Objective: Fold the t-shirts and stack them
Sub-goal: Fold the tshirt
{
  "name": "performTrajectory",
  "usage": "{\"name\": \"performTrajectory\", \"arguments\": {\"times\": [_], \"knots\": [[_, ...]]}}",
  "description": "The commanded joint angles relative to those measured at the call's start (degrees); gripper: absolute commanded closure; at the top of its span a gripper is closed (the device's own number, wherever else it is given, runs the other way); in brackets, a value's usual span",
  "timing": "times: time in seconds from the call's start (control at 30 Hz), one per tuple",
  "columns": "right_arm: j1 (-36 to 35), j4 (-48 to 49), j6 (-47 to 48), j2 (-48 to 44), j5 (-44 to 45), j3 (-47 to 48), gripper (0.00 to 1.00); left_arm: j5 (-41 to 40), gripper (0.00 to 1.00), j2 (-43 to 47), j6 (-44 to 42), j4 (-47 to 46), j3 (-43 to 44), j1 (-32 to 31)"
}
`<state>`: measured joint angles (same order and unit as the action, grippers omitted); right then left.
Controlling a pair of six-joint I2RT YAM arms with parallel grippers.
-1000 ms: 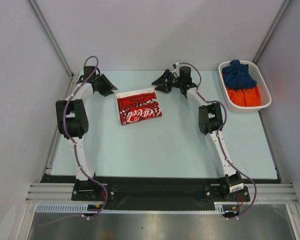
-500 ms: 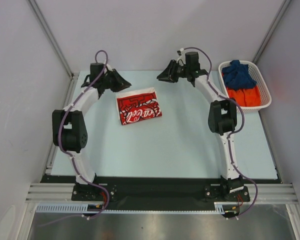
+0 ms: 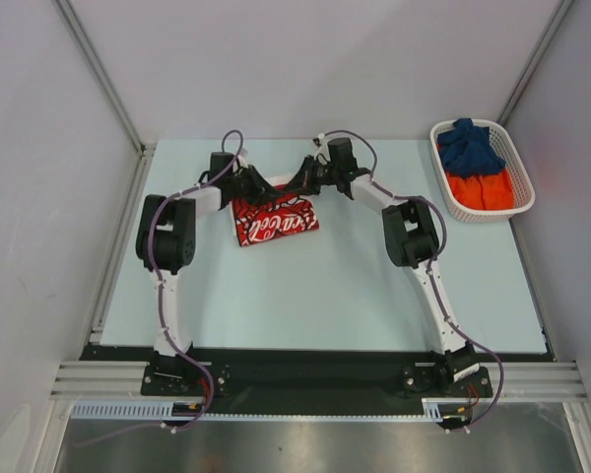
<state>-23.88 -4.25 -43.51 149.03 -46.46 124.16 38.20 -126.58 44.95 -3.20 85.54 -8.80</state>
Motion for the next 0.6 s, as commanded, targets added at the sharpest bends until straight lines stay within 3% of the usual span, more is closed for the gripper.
{"name": "performTrajectory", "arguments": {"times": [0.0,0.23,0.43,0.57], "knots": [[1.1,9.4,-1.9,4.6,0.4,0.9,1.0,1.9,0.85,-3.0,-0.7,-5.3,3.4,0.4],[2.2,18.1,-4.7,14.1,3.4,9.3,1.0,0.5,0.88,-7.8,0.4,-12.1,5.2,5.0],[3.7,26.4,-11.8,15.6,8.6,8.5,0.98,1.1,0.88,-11.9,2.5,-15.5,8.7,7.6],[4.0,17.9,-11.6,16.7,15.6,13.2,0.96,0.5,0.87,-14.2,6.2,-16.0,11.1,8.4]]}}
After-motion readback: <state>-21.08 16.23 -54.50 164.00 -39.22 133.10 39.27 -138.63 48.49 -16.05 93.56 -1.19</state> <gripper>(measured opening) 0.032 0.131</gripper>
